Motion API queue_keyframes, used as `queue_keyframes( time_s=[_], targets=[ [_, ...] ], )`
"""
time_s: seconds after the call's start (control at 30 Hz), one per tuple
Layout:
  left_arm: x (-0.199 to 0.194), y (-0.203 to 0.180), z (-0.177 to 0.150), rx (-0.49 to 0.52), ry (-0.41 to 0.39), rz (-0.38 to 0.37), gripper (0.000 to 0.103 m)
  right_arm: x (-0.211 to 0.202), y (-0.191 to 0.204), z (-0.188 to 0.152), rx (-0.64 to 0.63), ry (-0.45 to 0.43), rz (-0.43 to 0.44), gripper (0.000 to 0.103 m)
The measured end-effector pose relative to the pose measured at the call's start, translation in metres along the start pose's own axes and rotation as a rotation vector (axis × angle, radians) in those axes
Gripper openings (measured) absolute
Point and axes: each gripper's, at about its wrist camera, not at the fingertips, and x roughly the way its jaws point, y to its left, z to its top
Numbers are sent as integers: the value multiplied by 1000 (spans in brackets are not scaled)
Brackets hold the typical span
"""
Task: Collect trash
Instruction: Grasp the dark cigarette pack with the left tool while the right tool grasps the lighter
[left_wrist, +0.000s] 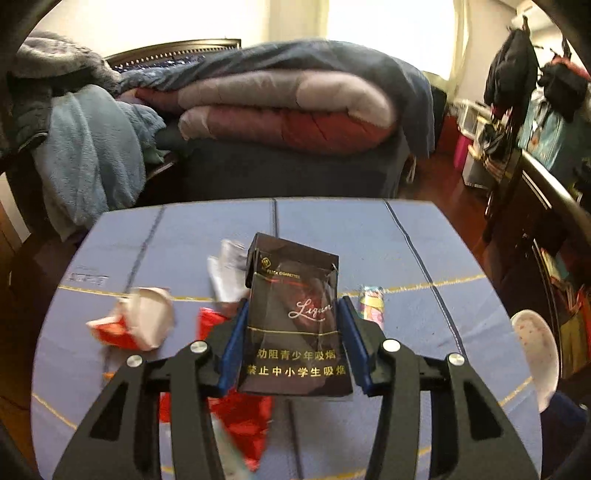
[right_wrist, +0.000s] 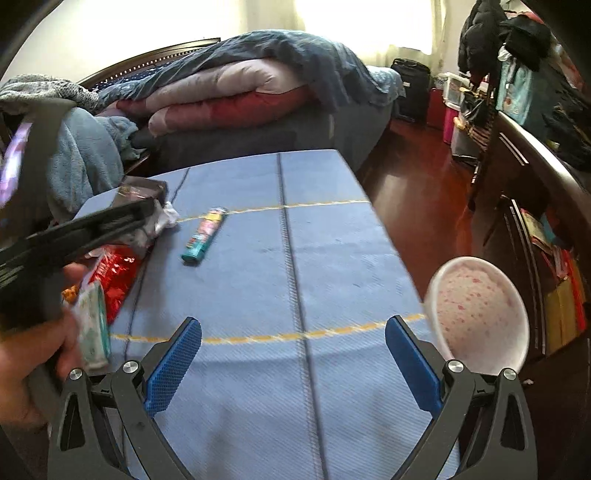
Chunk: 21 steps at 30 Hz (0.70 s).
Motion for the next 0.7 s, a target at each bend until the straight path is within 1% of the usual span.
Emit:
queue_keyframes(
  time_s=[0.07, 0.2, 0.27, 0.3, 0.33, 0.4, 0.47, 0.53, 0.6, 0.67, 0.7],
  targets=[
    [-15, 9, -1, -10, -23, 8, 48, 11, 12, 8, -7, 6, 14, 99],
    [-33, 34, -3, -34, -53, 46, 48, 36, 34, 23, -29, 18, -5, 98],
    [-40, 51, -3, -57, -61, 68, 48, 56, 48, 31, -37, 45, 1, 89],
    [-43, 60, -3, -69, -66, 79, 48, 63, 52, 33, -39, 63, 8, 87],
    [-43, 68, -1, -75, -69, 85, 48, 73, 58, 36, -38, 96, 24, 82],
    [-47, 80, -1, -88, -76, 102, 48, 87, 67, 40, -33, 122, 41, 80],
    [-49, 90, 0, -97, -81, 111, 49, 94, 78, 46, -48, 108, 7, 79],
    [-48, 98, 0, -107, -81, 116, 49, 98, 85, 50, -52, 107, 7, 78],
    [-47, 102, 0, -114, -80, 115, 49, 101, 92, 53, -59, 103, -12, 75],
    [-47, 107, 0, -120, -80, 118, 49, 103, 97, 56, -64, 96, -19, 68],
    [-46, 109, 0, -122, -79, 115, 49, 103, 98, 57, -64, 94, -21, 66]
  ],
)
